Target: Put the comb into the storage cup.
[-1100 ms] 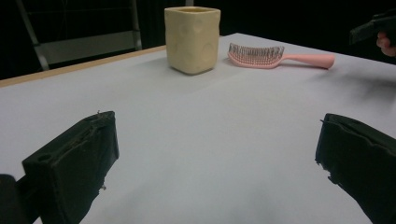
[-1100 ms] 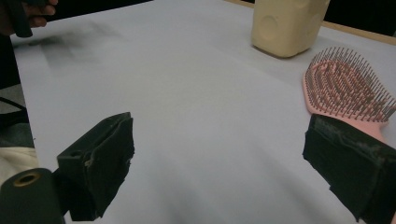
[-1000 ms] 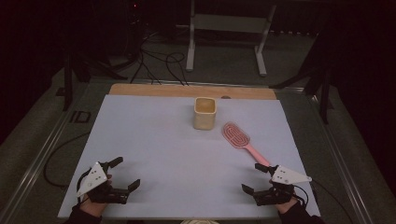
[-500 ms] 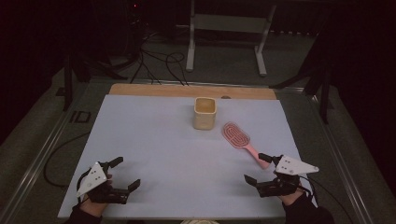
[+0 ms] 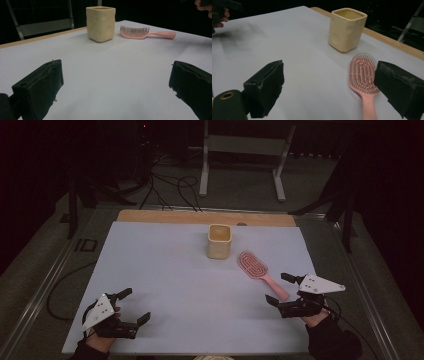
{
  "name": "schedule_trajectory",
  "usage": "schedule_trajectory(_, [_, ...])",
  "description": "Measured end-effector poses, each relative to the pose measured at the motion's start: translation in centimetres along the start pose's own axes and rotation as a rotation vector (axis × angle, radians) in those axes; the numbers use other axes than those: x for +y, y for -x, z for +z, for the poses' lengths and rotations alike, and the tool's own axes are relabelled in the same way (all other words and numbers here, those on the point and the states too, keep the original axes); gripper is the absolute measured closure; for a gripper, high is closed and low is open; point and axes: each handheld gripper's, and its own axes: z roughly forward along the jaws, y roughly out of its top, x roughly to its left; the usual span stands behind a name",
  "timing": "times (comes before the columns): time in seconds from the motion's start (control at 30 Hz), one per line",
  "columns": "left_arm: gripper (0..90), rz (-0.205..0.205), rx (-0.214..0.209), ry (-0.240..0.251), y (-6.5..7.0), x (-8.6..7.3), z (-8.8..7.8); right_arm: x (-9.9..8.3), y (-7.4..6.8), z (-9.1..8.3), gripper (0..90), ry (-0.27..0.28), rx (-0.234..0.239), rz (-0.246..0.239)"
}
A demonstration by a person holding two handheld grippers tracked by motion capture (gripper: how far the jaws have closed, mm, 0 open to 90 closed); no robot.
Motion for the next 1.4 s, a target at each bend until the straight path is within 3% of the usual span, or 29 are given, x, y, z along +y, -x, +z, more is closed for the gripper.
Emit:
schedule_trajectory(0.5, [0.1, -0.003, -0.006, 0.003, 0.0, 0.0, 0.0, -0.9, 3.4, 1.6, 9.4, -0.065, -0.048, 0.033])
schedule_trajectory(0.67, [0.1, -0.003, -0.007, 0.004, 0.0, 0.0, 0.0, -1.7, 4.3, 2.0, 11.9, -0.065, -0.083, 0.067])
schedule_trajectory(1.0, [0.1, -0.001, -0.006, 0.009, 0.0, 0.0, -0.1, -3.0, 5.5, 2.8, 16.1, -0.121, -0.125, 0.093])
schedule_trajectory(1.2, [0.1, -0.004, -0.010, 0.009, 0.0, 0.0, -0.1, -3.5, 6.1, 3.3, 27.2, -0.159, -0.160, 0.105])
schedule_trajectory(1.4, [0.1, -0.004, -0.011, 0.006, 0.0, 0.0, 0.0, -4.1, 6.4, 3.8, 46.0, -0.198, -0.218, 0.095])
